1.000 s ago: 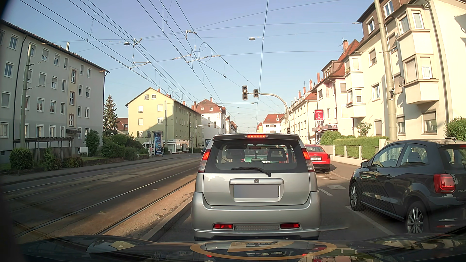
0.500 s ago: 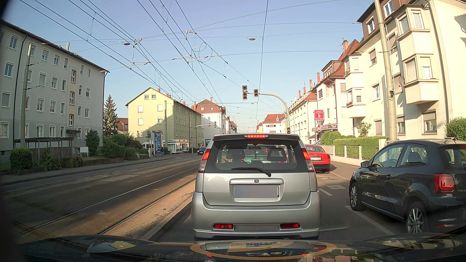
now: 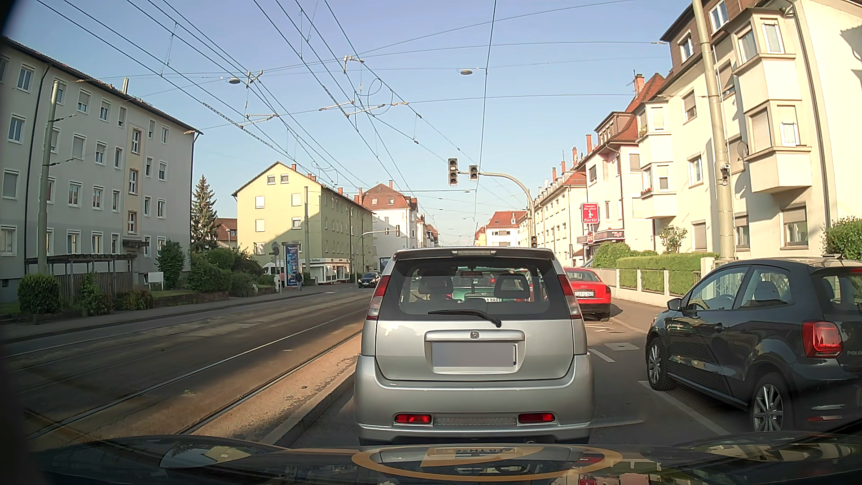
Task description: Follow the waypoints while adhering to traffic rules and regulations
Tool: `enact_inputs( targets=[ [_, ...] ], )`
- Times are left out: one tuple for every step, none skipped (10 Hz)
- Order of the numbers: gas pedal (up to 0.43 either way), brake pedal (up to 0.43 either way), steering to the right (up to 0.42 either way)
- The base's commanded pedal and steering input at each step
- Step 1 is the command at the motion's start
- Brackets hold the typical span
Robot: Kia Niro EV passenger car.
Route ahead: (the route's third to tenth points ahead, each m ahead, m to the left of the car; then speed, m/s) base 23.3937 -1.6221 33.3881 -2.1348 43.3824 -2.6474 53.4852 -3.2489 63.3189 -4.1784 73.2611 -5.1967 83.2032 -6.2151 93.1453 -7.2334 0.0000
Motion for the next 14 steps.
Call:
enact_inputs(
  targets=[
    [0.000,0.177,-0.002],
    [0.000,0.177,-0.002],
    [0.000,0.183,-0.002],
    [0.000,0.183,-0.002],
    [0.000,0.183,-0.002],
    [0.000,0.177,-0.002],
    [0.000,0.183,-0.002],
    [0.000,0.189,-0.002],
    [0.000,0.189,-0.002],
    [0.000,0.189,-0.002],
    [0.000,0.189,-0.002],
    [0.000,0.189,-0.002],
    [0.000,0.189,-0.002],
    [0.000,0.189,-0.002]
  ],
)
